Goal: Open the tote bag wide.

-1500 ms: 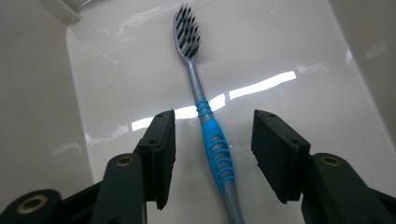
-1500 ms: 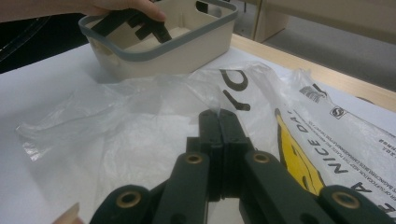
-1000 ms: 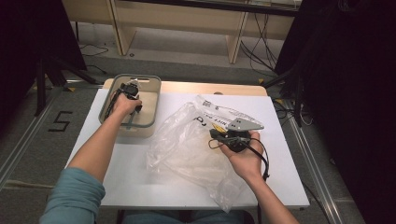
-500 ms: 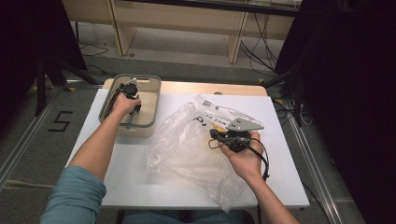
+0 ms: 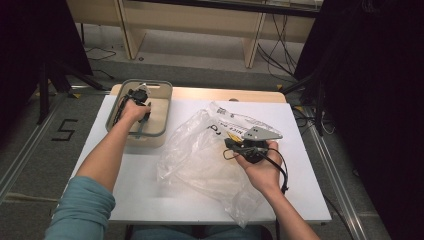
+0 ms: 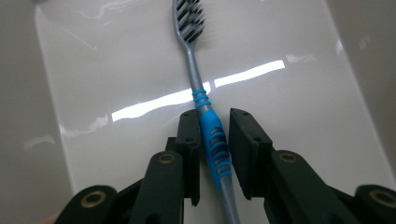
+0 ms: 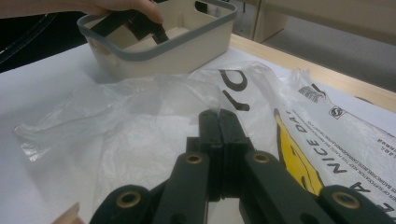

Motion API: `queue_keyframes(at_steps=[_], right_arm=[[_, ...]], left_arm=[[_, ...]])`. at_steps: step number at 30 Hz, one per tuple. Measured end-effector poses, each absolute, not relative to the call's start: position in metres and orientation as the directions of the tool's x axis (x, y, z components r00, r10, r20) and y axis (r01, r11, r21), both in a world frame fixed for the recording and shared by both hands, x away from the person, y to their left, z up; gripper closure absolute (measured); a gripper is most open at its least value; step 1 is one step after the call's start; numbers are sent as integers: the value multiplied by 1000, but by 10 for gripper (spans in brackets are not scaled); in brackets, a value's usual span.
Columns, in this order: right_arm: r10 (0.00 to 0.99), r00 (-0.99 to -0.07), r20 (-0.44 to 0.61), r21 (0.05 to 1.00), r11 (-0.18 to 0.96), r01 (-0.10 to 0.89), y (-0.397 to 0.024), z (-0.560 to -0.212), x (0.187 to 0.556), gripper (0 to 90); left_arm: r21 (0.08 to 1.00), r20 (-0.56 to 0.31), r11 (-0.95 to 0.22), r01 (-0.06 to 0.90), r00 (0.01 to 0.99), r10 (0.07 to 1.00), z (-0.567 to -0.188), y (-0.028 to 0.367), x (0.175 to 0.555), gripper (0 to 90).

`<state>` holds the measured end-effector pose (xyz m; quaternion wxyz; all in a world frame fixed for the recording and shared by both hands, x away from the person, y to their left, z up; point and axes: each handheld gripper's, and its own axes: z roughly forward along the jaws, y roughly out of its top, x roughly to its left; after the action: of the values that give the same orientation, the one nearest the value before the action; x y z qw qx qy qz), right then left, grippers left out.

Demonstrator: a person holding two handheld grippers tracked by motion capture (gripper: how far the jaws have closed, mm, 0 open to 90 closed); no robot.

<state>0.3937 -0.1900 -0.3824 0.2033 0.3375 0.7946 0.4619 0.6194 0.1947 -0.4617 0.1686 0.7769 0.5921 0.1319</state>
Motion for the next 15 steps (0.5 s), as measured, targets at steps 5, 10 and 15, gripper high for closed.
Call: queue_keyframes(at_steps=[5, 10, 15], right_arm=[[724, -690, -13, 871, 346, 347, -190, -382, 393, 900], [723, -690, -14, 872, 347, 346, -190, -382, 393, 900], [723, -690, -14, 872, 347, 346, -190, -382, 394, 900]], left_arm=[[414, 13, -243, 877, 261, 965, -462, 194, 620, 746], [409, 20, -238, 881, 253, 967, -461, 193, 620, 762], [403, 34, -242, 883, 250, 968, -461, 192, 620, 770]])
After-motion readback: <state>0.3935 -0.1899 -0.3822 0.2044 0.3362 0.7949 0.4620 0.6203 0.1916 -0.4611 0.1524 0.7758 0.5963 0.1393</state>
